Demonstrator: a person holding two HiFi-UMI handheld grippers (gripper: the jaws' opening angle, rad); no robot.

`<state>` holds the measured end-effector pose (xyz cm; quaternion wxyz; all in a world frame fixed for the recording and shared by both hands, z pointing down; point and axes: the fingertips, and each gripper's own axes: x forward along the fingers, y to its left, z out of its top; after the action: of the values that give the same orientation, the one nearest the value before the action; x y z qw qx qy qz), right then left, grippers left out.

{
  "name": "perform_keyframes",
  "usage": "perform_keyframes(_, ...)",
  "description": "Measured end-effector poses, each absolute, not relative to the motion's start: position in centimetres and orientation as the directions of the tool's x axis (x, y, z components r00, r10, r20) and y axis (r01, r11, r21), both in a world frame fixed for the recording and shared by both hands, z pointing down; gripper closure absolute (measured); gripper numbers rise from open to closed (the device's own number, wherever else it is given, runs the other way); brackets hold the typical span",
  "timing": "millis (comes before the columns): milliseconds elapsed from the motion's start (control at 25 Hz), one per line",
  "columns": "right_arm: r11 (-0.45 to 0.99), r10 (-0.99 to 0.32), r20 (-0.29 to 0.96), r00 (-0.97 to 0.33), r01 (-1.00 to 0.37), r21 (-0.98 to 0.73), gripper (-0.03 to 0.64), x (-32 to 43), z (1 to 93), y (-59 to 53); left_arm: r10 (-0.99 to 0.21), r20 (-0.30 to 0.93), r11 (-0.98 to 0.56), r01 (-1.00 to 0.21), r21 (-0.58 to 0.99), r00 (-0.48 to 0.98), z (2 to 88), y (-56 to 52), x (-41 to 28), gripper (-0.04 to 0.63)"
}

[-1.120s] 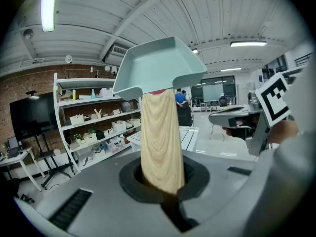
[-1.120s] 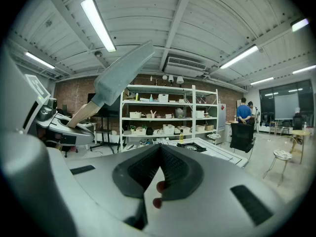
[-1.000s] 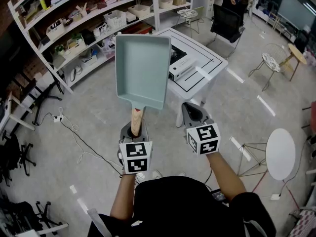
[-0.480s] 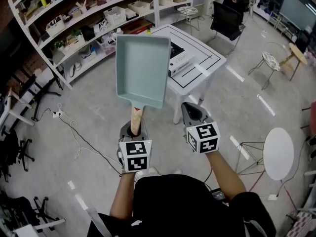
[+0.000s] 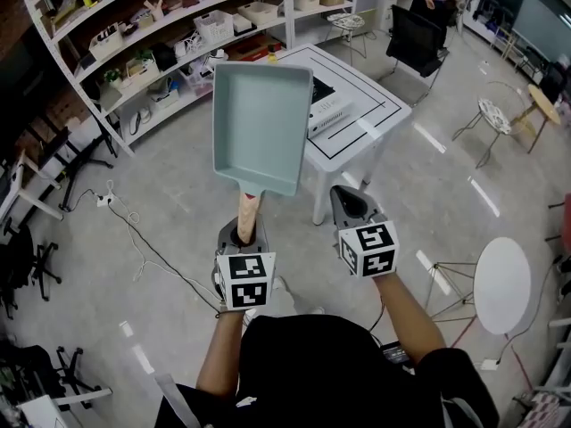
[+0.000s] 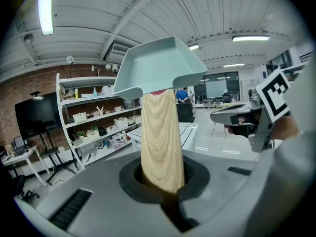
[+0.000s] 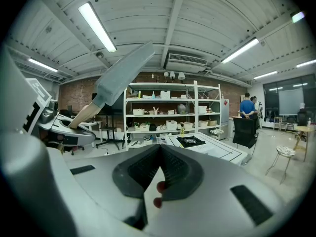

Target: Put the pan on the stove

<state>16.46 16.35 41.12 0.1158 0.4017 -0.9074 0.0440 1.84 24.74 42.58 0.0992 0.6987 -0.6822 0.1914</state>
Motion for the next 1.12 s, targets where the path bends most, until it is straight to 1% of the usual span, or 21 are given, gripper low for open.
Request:
perform_keyframes(480,0.670,-0.716,0.280,-0.640,-0.742,0.018,0.615,14.8,42.7,11.6,-0.920,0.392,-0.040,-0.991,-0.130,-0.014,43.0,19.8,-0.1,0.584)
perform_keyframes(920,0.671,-0.714,0.291,-0.637,-0.741,0.023,0.615,9.6,42.3,1.3,-0.923,0.384,-0.045,-0.992,-0.117,-0.003,43.2,9.2,-5.0,0.584)
perform_keyframes(1120,0.664,-0.718,0.300,-0.629,-0.748,0.022,0.615,6.9,42.0,-3.4,-0.915,0.404,-0.064,-0.991,-0.117,0.011,43.1,4.3,-7.8,0.584)
